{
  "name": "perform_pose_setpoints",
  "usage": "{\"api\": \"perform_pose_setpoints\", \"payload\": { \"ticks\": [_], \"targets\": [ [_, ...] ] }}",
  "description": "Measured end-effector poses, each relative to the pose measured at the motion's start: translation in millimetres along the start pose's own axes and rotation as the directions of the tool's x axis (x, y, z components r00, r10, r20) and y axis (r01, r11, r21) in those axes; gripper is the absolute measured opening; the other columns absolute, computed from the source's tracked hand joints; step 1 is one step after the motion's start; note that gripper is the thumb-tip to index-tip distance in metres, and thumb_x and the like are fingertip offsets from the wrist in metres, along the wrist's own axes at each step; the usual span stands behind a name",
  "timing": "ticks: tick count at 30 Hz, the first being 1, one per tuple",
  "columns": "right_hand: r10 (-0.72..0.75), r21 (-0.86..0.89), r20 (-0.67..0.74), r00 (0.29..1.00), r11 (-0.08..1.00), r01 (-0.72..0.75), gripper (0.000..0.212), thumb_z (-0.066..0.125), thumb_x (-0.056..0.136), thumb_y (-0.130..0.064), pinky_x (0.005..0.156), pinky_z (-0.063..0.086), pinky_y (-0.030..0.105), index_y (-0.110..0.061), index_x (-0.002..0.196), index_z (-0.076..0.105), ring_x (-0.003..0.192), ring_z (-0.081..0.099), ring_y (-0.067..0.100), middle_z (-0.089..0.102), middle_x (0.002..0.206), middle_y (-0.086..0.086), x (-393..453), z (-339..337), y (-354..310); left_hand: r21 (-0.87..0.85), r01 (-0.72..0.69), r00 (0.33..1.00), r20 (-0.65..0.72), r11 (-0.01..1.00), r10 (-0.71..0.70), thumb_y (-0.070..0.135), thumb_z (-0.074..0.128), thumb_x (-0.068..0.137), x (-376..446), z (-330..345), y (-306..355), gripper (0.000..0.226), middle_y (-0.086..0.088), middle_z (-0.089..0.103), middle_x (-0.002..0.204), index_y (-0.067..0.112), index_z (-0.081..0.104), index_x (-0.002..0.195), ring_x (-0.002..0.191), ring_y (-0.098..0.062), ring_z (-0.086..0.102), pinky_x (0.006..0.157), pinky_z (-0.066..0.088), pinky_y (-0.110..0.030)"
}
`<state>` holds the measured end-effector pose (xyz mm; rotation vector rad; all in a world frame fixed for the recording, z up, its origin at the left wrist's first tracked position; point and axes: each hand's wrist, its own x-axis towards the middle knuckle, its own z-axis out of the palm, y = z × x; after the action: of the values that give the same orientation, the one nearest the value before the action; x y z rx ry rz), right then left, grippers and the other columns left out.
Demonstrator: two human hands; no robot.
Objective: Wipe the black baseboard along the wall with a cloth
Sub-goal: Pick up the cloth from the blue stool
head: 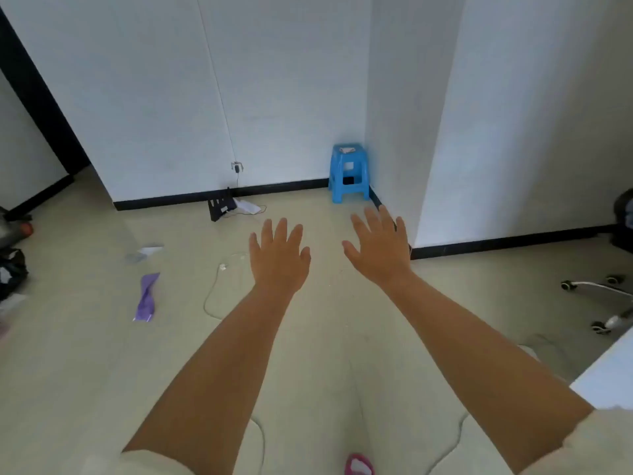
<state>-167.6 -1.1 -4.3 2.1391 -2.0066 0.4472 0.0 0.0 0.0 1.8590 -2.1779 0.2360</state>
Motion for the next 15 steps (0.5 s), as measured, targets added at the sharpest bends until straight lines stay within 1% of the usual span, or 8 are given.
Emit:
{"api": "perform_pose_setpoints", "payload": {
  "ticks": [3,5,7,10,13,15],
  "targets": [
    [0.011,-0.037,0.052,0.999,0.999,-0.009,0.057,0.03,0.095,-0.046,0.113,0.007,0.046,-0.02,0.145,0.02,0.142,0.007,0.027,0.018,0.153,0.007,59,52,12,0.02,0.032,0.999,0.043,0.999,-0.033,0.038,0.029,0.096,63,50,-10,0.048,-0.002,0.017,0.152,0.025,0.021,0.141,0.141,-0.026,0.007,0.113,0.009,-0.044],
    [0.009,-0.027,0.12,0.993,1.0,-0.005,0.056,0.03,0.095,-0.045,0.113,0.008,0.045,-0.019,0.144,0.022,0.141,0.01,0.026,0.022,0.152,0.006,107,85,21,0.025,0.047,0.993,0.107,0.999,-0.05,0.037,0.029,0.096,115,80,-16,0.048,-0.002,0.016,0.152,0.024,0.02,0.141,0.141,-0.026,0.007,0.113,0.01,-0.044],
    [-0.016,-0.033,0.138,0.99,0.999,0.021,0.055,0.031,0.095,-0.044,0.112,0.009,0.044,-0.018,0.144,0.025,0.141,0.013,0.025,0.026,0.151,0.006,160,111,29,0.03,0.06,0.988,0.14,0.998,-0.063,0.037,0.029,0.096,167,103,-24,0.048,-0.002,0.015,0.153,0.024,0.02,0.141,0.141,-0.027,0.006,0.113,0.01,-0.043],
    [-0.005,-0.035,0.186,0.982,0.999,0.012,0.054,0.032,0.095,-0.043,0.112,0.01,0.044,-0.017,0.142,0.028,0.141,0.014,0.026,0.029,0.149,0.006,236,142,33,0.014,0.096,0.975,0.198,0.995,-0.097,0.036,0.03,0.096,241,132,-39,0.048,-0.003,0.015,0.153,0.023,0.02,0.141,0.141,-0.027,0.006,0.113,0.009,-0.042],
    [-0.009,-0.038,0.189,0.982,0.999,0.016,0.054,0.033,0.095,-0.044,0.112,0.01,0.044,-0.017,0.142,0.029,0.141,0.014,0.026,0.03,0.149,0.006,286,163,32,0.006,0.078,0.973,0.217,0.997,-0.077,0.036,0.03,0.096,290,150,-51,0.048,-0.002,0.015,0.153,0.023,0.02,0.141,0.141,-0.027,0.005,0.113,0.009,-0.042],
    [-0.016,-0.039,0.192,0.981,0.999,0.024,0.055,0.033,0.095,-0.044,0.113,0.009,0.044,-0.018,0.143,0.028,0.141,0.014,0.026,0.029,0.15,0.006,335,188,30,-0.006,0.087,0.972,0.221,0.996,-0.083,0.036,0.029,0.096,338,169,-66,0.048,-0.002,0.015,0.153,0.023,0.02,0.141,0.141,-0.027,0.004,0.114,0.008,-0.043]
  ]
}}
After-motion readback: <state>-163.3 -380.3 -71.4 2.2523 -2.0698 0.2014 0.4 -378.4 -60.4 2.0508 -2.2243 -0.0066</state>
